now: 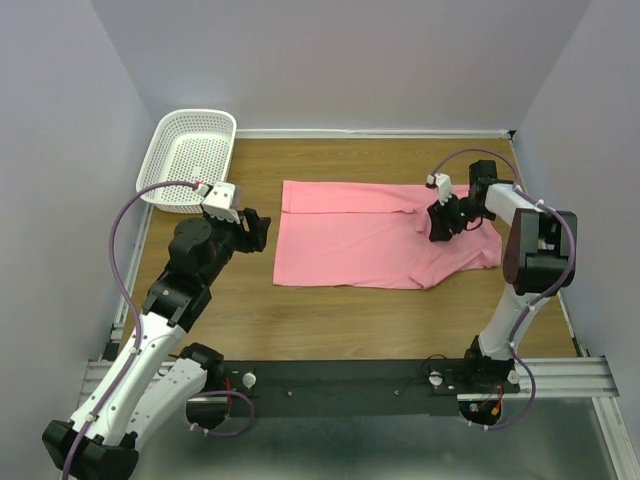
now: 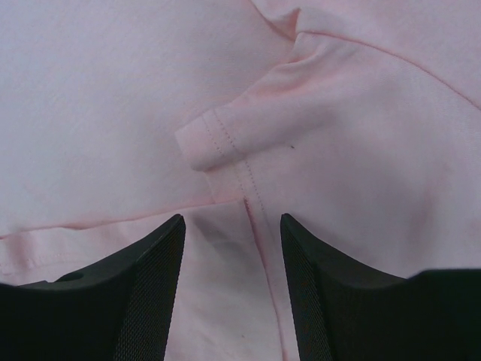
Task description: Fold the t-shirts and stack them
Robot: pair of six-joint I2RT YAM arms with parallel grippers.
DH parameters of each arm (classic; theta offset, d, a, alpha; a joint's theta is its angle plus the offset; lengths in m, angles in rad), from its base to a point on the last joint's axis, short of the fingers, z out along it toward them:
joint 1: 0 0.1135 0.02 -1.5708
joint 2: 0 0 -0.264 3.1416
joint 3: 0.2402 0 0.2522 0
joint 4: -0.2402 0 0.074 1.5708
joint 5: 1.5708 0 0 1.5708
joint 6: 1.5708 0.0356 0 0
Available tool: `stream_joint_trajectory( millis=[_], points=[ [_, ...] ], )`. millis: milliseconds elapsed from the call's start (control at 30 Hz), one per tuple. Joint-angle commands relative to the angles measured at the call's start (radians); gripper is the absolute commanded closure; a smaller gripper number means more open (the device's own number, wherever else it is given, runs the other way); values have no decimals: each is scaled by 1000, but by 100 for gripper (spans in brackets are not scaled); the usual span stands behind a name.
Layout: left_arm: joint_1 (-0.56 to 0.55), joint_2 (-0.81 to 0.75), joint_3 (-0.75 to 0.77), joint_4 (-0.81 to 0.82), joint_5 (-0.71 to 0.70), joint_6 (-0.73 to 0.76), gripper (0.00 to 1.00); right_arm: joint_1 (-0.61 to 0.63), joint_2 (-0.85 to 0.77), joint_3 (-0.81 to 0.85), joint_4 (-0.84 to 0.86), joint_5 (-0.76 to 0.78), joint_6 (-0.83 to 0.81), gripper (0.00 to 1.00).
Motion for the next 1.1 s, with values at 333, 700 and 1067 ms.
stream_joint_trajectory(
  millis=[333,700,1067],
  points=[
    [17,13,-12,23,53,13,29,3,18,10,-41,-39,-34,60],
    [20,21,-12,23,64,13,29,4,-67,-2,-50,-48,-39,77],
    [25,32,-15,28,84,11,29,4,-90,-19,-50,-47,-45,74]
  ],
)
